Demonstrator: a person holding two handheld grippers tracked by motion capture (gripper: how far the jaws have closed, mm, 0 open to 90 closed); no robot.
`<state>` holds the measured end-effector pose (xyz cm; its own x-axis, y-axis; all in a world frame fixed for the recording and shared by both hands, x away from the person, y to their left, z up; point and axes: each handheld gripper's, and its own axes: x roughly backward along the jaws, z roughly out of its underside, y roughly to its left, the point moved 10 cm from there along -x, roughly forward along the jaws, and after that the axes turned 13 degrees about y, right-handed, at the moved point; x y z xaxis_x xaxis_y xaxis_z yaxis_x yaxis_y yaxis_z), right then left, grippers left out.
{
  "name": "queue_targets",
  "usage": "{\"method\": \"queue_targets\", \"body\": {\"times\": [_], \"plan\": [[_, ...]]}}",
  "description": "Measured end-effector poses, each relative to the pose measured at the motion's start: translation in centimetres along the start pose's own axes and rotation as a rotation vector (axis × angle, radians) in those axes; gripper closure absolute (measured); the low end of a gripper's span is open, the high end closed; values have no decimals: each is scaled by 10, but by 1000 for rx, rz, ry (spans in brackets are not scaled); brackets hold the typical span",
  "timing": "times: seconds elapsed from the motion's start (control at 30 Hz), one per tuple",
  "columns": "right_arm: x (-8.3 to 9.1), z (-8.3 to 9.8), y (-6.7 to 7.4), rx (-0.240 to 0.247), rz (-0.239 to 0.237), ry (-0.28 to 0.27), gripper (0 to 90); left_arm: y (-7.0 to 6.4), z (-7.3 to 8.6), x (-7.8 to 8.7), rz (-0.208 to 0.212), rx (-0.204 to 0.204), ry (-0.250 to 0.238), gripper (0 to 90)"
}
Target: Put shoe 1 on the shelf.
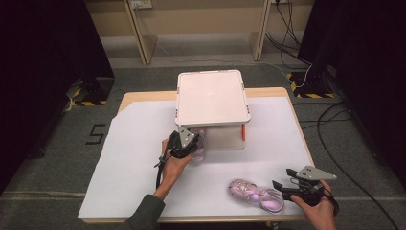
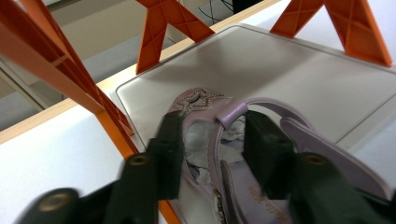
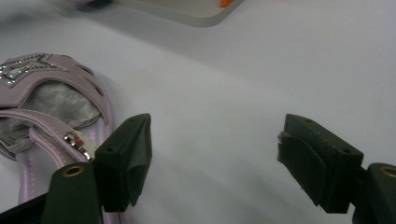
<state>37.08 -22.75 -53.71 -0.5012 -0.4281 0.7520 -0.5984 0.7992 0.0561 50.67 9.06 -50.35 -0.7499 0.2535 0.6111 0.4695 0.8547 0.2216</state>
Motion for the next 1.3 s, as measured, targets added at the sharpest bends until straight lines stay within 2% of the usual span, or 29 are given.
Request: {"method": "queue_targets", "body": {"times": [0.1, 0.13, 0.17, 0.23, 0.33, 0.43, 0.57, 0.63, 0.73, 0.9, 1.03, 1.17, 1.23, 1.3], "plan": [[0, 0, 1, 0, -1, 0, 258, -2, 2, 7, 15, -12, 8, 517], [0, 0, 0, 4, 0, 2, 258, -3, 2, 11, 24, -1, 5, 464], [0, 0, 0, 4, 0, 2, 258, -2, 2, 14, 25, 7, 0, 464], [-2, 1, 1, 1, -2, 13, 258, -1, 1, 21, 40, 31, -8, 398], [-2, 1, 2, 3, -2, 11, 258, -6, 1, 33, 97, 62, -21, 367], [-1, 1, 2, 2, 0, 9, 258, -14, 5, 48, 160, 74, -30, 333], [0, 0, 1, -1, 4, 1, 258, -23, 18, 58, 200, 67, -17, 296], [1, -1, 1, -4, 6, -3, 258, -27, 27, 58, 215, 71, 9, 280], [2, -2, 1, -5, 6, -12, 258, -29, 37, 56, 210, 66, 32, 276], [2, -2, 1, -6, 8, -12, 258, -31, 57, 40, 209, 62, 97, 300], [2, -2, 1, -3, 6, -12, 258, -33, 62, 32, 196, 26, 122, 356], [2, -2, 1, -2, 7, -12, 258, -35, 65, 25, 193, 18, 141, 436], [2, -2, 1, -2, 8, -12, 258, -36, 65, 23, 206, 21, 144, 434], [2, -2, 1, -1, 8, -12, 258, -36, 65, 24, 203, 9, 144, 469]]}}
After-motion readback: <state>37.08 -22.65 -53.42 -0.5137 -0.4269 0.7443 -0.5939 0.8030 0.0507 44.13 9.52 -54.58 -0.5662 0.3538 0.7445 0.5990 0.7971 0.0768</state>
